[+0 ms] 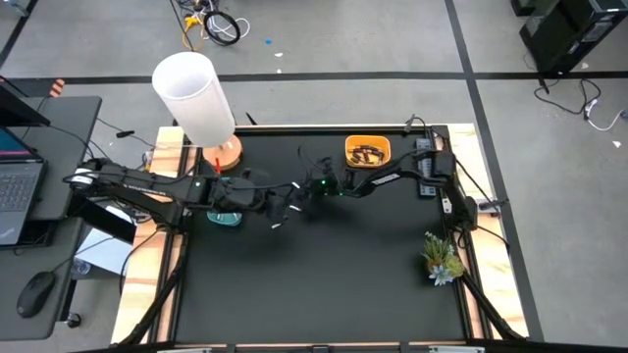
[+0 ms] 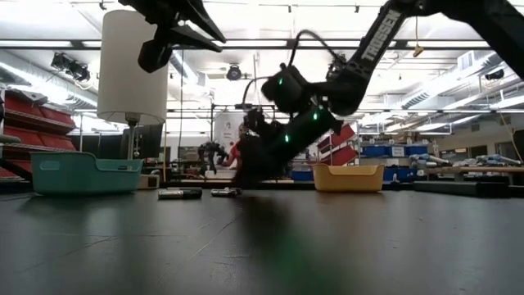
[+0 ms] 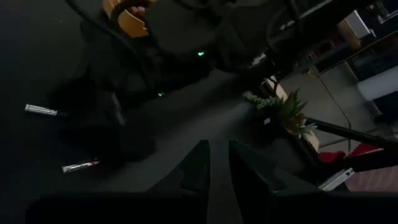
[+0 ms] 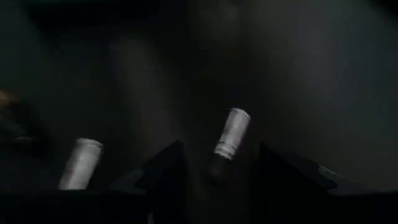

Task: Sort batteries
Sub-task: Put the silver battery into the green bin

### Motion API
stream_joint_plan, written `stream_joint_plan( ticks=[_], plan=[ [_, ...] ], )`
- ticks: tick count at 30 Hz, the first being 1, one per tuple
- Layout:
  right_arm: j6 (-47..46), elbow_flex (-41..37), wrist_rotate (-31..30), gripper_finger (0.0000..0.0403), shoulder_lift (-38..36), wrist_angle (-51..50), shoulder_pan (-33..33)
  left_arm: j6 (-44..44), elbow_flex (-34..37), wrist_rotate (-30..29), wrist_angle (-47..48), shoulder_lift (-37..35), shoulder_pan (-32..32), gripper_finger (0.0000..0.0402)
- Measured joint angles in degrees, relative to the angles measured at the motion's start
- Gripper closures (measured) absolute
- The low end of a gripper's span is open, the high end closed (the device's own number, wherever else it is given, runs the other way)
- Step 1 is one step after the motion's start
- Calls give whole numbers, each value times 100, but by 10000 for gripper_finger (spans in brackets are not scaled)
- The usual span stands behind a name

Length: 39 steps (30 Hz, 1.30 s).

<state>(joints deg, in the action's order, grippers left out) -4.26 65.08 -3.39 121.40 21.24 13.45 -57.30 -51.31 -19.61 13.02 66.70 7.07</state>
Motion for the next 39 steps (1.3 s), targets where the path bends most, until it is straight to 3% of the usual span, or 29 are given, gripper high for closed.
stream_joint_plan(
  ticks=[2, 8, 20, 25, 32, 39],
  plan=[
    [-30, 3, -258, 184, 108, 297, 9, 133, -19, 101, 37, -14, 16, 331],
    [-404, -6, -218, 184, 445, 886, 80, 324, -65, 729, 75, -33, 35, 330],
    [-165, 35, -136, 192, 650, 779, -34, 459, -62, 733, 226, -40, 26, 330],
    [-114, 32, 105, 238, 656, 678, 11, 459, -59, 699, 227, -40, 9, 330],
    [-88, 33, 380, 369, 646, 447, -4, 457, -59, 528, 211, -40, 7, 330],
    [134, 15, 1099, 375, 300, -105, 205, 457, -56, 70, -11, -40, -129, 330]
  ],
)
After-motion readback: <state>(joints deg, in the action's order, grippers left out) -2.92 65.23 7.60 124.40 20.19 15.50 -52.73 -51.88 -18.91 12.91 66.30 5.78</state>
